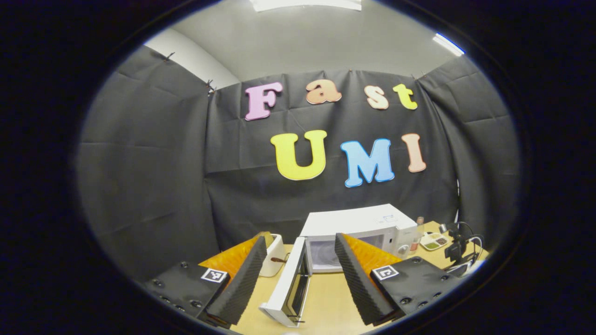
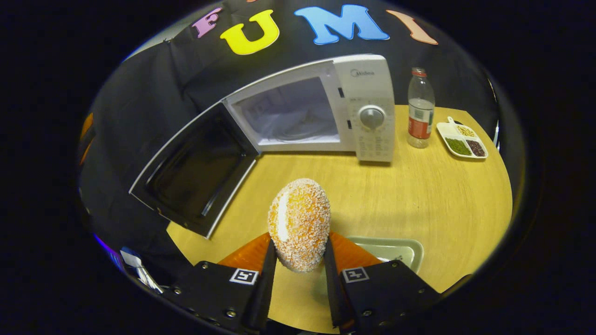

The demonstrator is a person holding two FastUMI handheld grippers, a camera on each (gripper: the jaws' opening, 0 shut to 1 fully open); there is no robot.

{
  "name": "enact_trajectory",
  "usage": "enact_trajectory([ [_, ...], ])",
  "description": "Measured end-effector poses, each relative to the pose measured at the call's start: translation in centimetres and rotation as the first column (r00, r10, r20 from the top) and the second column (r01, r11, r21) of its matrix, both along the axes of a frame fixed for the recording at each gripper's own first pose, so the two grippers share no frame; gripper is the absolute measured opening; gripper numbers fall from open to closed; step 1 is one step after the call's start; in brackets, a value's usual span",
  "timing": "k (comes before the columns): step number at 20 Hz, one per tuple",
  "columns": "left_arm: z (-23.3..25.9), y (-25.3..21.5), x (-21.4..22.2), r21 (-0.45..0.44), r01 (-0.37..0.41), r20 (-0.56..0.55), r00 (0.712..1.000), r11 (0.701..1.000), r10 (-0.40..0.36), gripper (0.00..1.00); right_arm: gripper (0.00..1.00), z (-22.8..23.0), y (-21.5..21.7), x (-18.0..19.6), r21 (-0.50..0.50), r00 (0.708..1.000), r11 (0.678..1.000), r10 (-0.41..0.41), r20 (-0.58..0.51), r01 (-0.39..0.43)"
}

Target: Open the microwave oven with the left hand, put the food in, and close the microwave oven.

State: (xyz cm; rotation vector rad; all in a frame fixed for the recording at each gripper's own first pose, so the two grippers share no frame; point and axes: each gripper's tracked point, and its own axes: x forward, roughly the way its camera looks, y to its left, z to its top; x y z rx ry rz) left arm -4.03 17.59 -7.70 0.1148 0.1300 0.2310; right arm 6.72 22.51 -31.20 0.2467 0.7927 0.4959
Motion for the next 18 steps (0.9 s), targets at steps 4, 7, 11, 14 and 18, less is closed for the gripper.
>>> enact_trajectory([
  [4,-0.6,2.1,1.3,-0.009,-0.003,-0.005,1.0,1.0,0.003,0.99,0.51,2.5,4.7,5.3,0.139,0.995,0.987,-0.089,0.034,0.083],
  [7,-1.4,3.8,2.4,-0.025,-0.005,-0.003,1.0,1.0,0.005,1.0,0.51,2.7,7.1,9.7,0.195,0.984,0.967,-0.174,0.048,0.162],
  [11,-3.6,6.0,4.5,-0.024,0.0,-0.022,1.0,1.0,0.0,1.0,0.51,2.1,9.6,15.9,0.244,0.951,0.929,-0.302,0.068,0.278],
  [14,-5.0,7.6,5.3,0.021,0.002,-0.029,1.0,1.0,-0.002,0.99,0.51,1.5,11.5,20.2,0.29,0.914,0.887,-0.398,0.08,0.36],
  [18,-6.6,8.8,6.5,0.023,0.009,-0.036,0.999,1.0,-0.008,1.0,0.51,1.6,12.3,25.0,0.314,0.844,0.835,-0.514,0.154,0.451],
])
